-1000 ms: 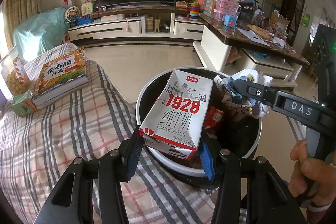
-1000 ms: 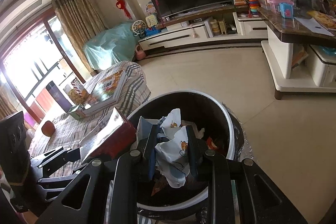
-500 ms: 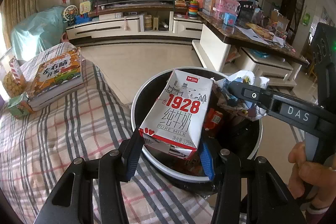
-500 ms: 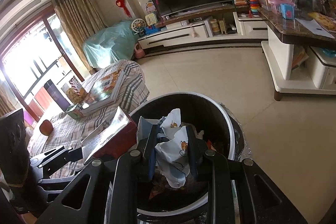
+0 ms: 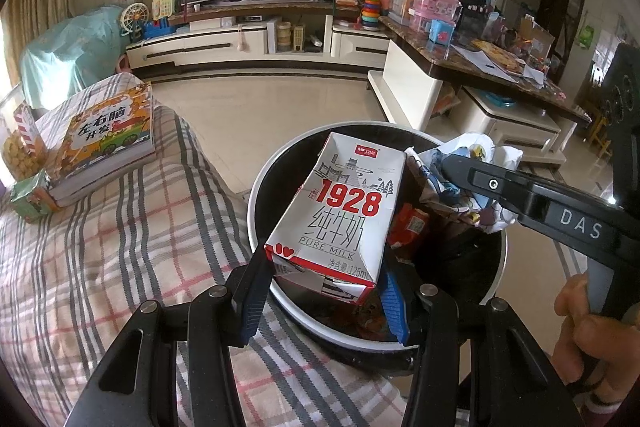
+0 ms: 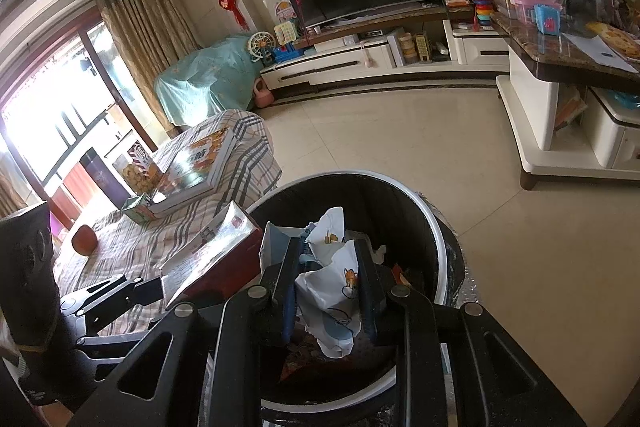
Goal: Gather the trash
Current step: 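Hold the milk carton and wrapper above the bin opening with both tools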
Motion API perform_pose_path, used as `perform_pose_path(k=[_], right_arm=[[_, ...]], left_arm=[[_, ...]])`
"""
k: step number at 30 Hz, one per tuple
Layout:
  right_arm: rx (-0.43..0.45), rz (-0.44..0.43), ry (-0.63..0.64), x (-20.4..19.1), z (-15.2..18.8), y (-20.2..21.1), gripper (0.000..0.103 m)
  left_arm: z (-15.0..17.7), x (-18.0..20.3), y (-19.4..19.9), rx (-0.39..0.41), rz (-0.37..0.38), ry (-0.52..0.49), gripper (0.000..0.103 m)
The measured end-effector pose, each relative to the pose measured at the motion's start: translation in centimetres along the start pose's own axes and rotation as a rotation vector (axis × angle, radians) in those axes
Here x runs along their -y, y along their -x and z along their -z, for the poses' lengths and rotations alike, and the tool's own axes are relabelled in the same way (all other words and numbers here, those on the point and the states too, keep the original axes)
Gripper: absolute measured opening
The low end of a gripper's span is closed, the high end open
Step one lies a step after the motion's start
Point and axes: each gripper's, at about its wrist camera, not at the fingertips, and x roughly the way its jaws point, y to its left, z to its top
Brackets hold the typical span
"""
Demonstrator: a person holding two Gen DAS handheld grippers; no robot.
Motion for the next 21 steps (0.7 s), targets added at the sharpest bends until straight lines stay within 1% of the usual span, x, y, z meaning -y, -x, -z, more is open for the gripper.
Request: perform_pose_path(k=[21], right_arm=[[0.000, 0.005, 0.007, -0.03, -0.01, 0.18, 0.025]], left_arm=[[-0.56, 0.37, -0.26, 0.001, -0.002, -0.009, 0.048]])
